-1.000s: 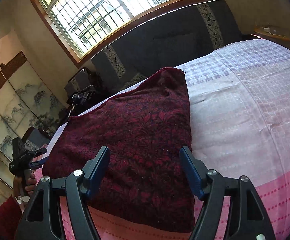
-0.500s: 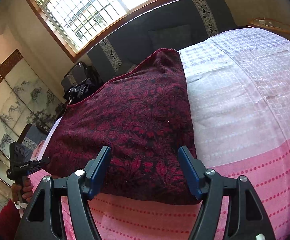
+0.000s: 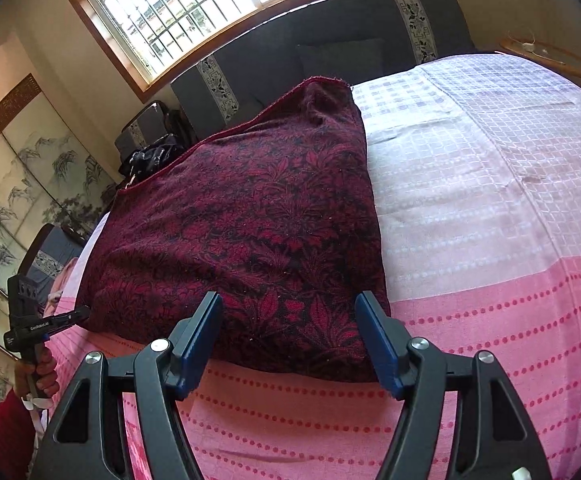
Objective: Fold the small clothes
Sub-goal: 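Press the folded edge flat with the left gripper while the right gripper smooths the top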
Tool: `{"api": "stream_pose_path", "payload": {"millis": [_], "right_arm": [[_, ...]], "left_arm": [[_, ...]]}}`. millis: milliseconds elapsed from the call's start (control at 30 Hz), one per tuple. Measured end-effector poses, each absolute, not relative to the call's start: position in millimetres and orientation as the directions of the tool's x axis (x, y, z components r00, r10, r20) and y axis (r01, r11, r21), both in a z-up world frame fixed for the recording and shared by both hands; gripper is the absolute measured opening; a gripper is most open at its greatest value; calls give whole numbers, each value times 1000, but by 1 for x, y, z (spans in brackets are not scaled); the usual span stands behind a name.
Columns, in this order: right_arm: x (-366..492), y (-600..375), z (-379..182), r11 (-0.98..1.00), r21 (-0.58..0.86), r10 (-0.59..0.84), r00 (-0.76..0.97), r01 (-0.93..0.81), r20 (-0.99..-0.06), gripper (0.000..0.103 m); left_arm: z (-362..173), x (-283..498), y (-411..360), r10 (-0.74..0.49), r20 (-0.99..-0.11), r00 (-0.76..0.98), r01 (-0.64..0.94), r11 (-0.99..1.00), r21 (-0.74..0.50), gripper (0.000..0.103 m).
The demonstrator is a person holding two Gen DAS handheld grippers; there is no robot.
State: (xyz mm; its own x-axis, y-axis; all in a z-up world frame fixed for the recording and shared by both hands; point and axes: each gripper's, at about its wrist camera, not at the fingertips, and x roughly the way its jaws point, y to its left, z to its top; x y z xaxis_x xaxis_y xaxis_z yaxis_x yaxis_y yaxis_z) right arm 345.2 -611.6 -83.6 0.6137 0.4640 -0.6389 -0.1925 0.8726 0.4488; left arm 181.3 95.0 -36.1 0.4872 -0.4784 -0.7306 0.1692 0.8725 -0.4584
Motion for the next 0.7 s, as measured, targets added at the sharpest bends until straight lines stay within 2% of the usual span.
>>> {"api": "stream_pose_path", "payload": {"millis": [200,467,700], "right_arm": [[340,-609,-59,868,455,459,675,-200,-578,67],[351,-524,-47,861,368,508,611,-351,-607,64],[350,-423,-48,815,288,556,539,-503,-633,58]], "left_arm": [[-26,171,78,-362,-761,538,180,932,-316,20],[-27,161,65,-261,-778,571,185,965,-187,25],[-31,161,55,-198,-789,581,178,977,-114,28]]}}
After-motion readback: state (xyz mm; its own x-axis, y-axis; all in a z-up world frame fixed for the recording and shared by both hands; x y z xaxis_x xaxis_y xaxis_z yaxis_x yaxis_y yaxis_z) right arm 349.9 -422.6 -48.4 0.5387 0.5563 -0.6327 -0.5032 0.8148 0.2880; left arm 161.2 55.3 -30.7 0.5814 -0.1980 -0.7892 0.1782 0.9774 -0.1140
